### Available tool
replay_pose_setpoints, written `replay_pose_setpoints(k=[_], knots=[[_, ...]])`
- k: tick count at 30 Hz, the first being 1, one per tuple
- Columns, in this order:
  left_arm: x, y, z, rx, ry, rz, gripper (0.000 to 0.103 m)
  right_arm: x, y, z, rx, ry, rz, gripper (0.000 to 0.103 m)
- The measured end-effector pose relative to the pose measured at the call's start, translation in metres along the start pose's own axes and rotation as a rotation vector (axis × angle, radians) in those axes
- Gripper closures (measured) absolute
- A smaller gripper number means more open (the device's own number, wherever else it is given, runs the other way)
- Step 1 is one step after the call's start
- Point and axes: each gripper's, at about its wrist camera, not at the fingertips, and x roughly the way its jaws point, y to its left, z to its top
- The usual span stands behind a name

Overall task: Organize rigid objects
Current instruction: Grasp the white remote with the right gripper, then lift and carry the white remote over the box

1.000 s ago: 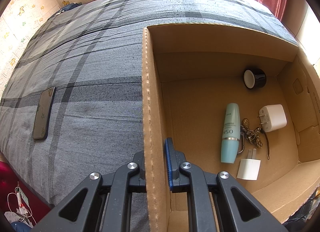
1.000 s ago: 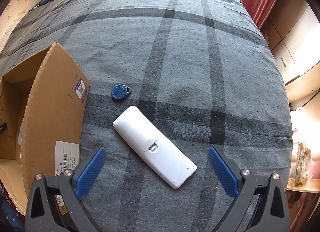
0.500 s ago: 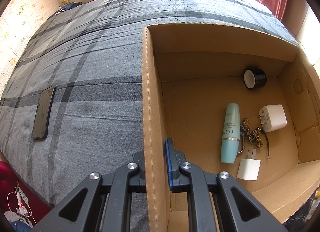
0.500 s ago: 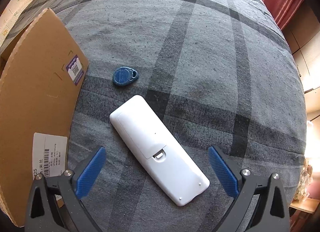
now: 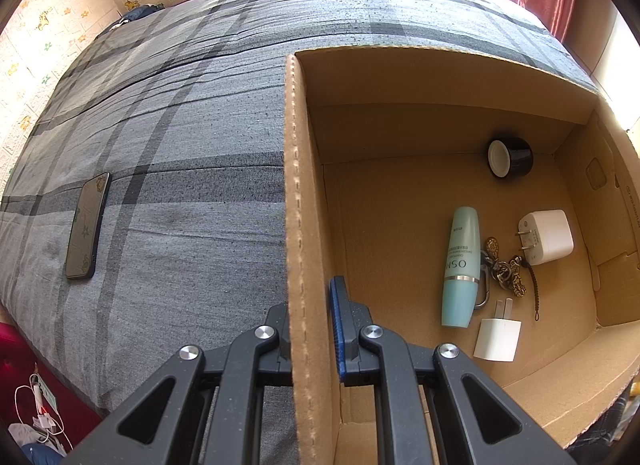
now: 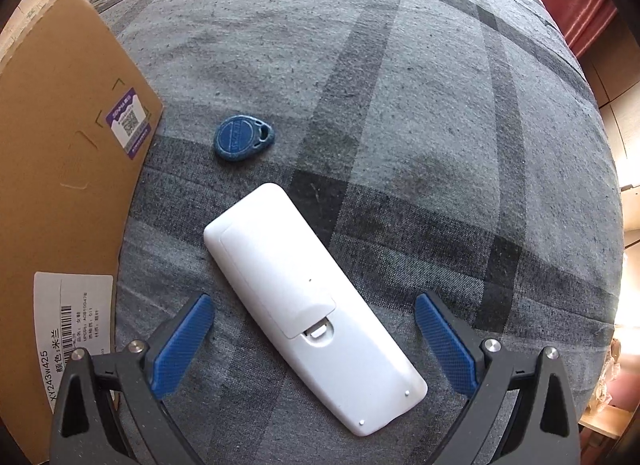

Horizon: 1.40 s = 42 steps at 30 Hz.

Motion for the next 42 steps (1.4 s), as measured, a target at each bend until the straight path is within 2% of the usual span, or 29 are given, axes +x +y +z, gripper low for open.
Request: replay_pose_setpoints(k=[2,4,5,7,10,13,18,23,42], knots=[[0.000,0.000,0.000,0.000,0.000,0.000,0.090,0.003,0.000,0.000,-0.007,0.005,0.007,0.005],[0.000,0.000,0.000,0.000,0.000,0.000,0.090,0.003,0.004,-0.002,-0.010,0.002,0.020,0.021],[0.000,0.000,0.000,0.000,0.000,0.000,0.090,0.000,0.008,-0.004,-0.013,-0.003,0.016,0.024],[0.000,0.000,0.000,0.000,0.000,0.001,0.090,-0.005,0.011,-0.007,-0.022,-0.014,0.009,0.038],[0.000,0.000,0.000,0.001,0.000,0.001,0.090,-0.013,0.016,-0.008,-0.037,-0.026,0.005,0.048],[0.000,0.000,0.000,0.000,0.000,0.001,0.090,-0.019,0.019,-0.009,-0.023,-0.028,-0.007,0.051],[0.000,0.000,0.001,0.001,0.000,0.001,0.090,-0.031,0.015,-0.014,0.086,-0.024,0.008,0.052],[0.000,0.000,0.001,0.001,0.000,0.001,0.090,-0.047,0.017,-0.019,0.114,-0.038,-0.017,0.052],[0.000,0.000,0.001,0.001,0.000,0.001,0.090,-0.108,-0.005,-0.017,0.199,-0.108,-0.014,0.055]])
